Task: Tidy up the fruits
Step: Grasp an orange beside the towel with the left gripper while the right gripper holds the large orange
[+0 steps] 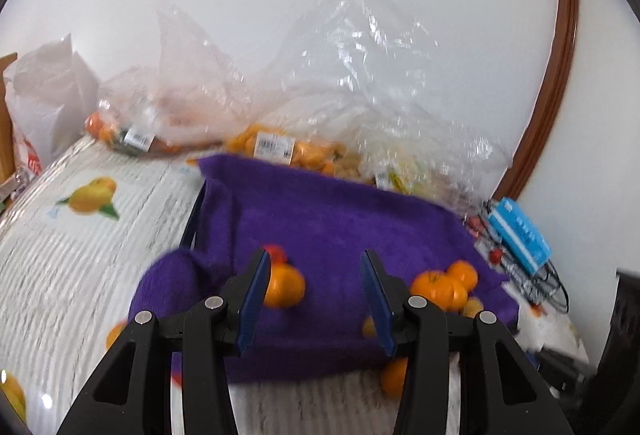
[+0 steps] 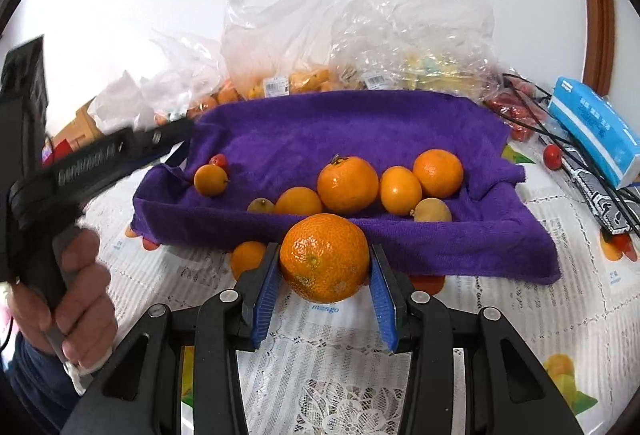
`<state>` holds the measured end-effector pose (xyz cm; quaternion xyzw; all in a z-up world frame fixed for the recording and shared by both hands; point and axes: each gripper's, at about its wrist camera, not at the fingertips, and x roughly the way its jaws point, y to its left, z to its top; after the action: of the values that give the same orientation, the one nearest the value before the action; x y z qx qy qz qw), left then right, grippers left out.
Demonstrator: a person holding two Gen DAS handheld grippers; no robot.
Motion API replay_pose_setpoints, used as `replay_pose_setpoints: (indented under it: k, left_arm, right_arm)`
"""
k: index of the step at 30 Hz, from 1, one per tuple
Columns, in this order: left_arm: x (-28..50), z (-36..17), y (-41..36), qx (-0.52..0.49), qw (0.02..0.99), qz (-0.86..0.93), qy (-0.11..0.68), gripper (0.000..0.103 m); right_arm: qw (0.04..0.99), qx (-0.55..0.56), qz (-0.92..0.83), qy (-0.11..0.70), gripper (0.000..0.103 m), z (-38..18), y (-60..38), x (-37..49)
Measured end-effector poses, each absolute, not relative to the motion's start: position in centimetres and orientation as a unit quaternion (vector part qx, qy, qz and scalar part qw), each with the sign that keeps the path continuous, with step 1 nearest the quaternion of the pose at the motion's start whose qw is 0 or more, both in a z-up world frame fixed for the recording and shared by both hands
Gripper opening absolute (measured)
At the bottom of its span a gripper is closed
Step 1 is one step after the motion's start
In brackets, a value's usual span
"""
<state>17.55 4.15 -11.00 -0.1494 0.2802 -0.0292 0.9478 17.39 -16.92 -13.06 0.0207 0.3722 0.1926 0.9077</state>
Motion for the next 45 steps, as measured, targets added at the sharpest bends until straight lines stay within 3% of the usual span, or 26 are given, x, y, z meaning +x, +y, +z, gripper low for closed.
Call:
replay_pose_setpoints:
  k: [17,24,45]
  left_arm:
    - [12.1,-13.3,2.7,-0.123,0.924,-0.05,0.358,0.045]
    - [11.2,-13.7,2.2,-0.106,0.923,-0.041,0.369,0.045]
    - [11.3,-14.2,2.0,-0.103,0.916,-0.038,0.387,0.045]
  right_arm:
    - [0.913,0.007,0.165,0.374,0.043,-13.8,-18.6,13.8]
    - [0.918,0.059,0.135,0.369,0.043,-13.8,-20.9,12.5]
    - [0.917,0.074,0.122,0.371,0.043,-14.0,-22.1,11.3]
